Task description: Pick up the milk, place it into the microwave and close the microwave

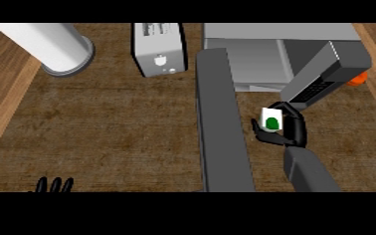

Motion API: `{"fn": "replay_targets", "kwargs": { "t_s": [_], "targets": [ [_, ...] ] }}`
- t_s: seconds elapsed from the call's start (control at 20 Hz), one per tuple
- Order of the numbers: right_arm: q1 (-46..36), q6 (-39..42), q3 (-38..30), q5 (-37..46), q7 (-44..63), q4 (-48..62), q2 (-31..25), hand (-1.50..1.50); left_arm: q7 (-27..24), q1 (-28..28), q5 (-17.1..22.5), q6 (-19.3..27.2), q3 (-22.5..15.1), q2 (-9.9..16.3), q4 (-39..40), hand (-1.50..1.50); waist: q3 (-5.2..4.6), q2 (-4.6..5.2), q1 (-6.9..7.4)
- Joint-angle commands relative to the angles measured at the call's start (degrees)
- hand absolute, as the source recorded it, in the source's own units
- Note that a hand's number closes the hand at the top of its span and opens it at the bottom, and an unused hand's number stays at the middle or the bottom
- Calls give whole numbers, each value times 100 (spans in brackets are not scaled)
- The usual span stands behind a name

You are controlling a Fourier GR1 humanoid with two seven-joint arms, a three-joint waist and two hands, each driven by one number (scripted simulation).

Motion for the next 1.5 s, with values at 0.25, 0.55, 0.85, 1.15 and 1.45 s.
{"fn": "replay_targets", "kwargs": {
  "t_s": [0.25, 0.55, 0.85, 1.15, 1.45],
  "targets": [
    [737, 57, 445, 16, 85, -1378, 140, 150, -257, 371, 5, -168, 3, 133, 42, -150, -17, -70, -155],
    [2028, 169, 993, 99, 1020, -3297, 190, 150, -259, 309, -92, -152, -215, 46, 165, -150, -23, -82, -208],
    [2947, 944, 1357, -359, 2098, -5297, 229, 150, -16, 506, -154, 128, -367, -23, -406, -150, -16, -62, -167],
    [3262, 1018, 2070, -1234, 2623, -6225, 569, 150, -352, 510, 167, -160, 69, 169, -38, -150, -13, -49, -114],
    [2688, -33, 2357, -598, 3037, -6252, 575, 150, -426, 231, 147, -105, 49, 47, 224, -150, -10, -31, -77]
  ]
}}
